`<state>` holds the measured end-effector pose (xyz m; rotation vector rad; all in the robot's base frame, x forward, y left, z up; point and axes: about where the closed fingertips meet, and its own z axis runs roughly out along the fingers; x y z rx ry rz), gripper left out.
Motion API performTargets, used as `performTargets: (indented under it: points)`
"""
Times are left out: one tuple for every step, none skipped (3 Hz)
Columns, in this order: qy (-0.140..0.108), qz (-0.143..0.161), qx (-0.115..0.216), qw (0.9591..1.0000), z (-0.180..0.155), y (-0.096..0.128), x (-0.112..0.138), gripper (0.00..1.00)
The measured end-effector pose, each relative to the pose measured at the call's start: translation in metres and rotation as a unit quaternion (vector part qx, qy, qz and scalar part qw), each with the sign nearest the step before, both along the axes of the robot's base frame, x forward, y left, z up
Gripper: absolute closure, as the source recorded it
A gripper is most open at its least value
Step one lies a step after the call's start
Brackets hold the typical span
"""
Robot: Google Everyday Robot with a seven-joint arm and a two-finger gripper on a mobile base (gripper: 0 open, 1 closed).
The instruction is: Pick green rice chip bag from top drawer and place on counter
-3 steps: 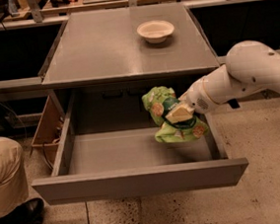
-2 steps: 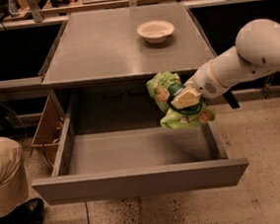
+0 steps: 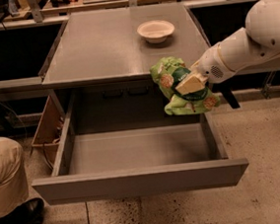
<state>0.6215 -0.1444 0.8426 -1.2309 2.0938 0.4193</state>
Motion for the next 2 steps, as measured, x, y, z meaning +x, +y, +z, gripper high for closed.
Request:
performTargets:
  points:
    - [0.001, 0.009, -0.008, 0.9999, 0.002, 0.007, -0.001, 1.0]
    - [-0.028, 0.036, -0.022, 0.9987, 0.037, 0.03, 0.002, 1.0]
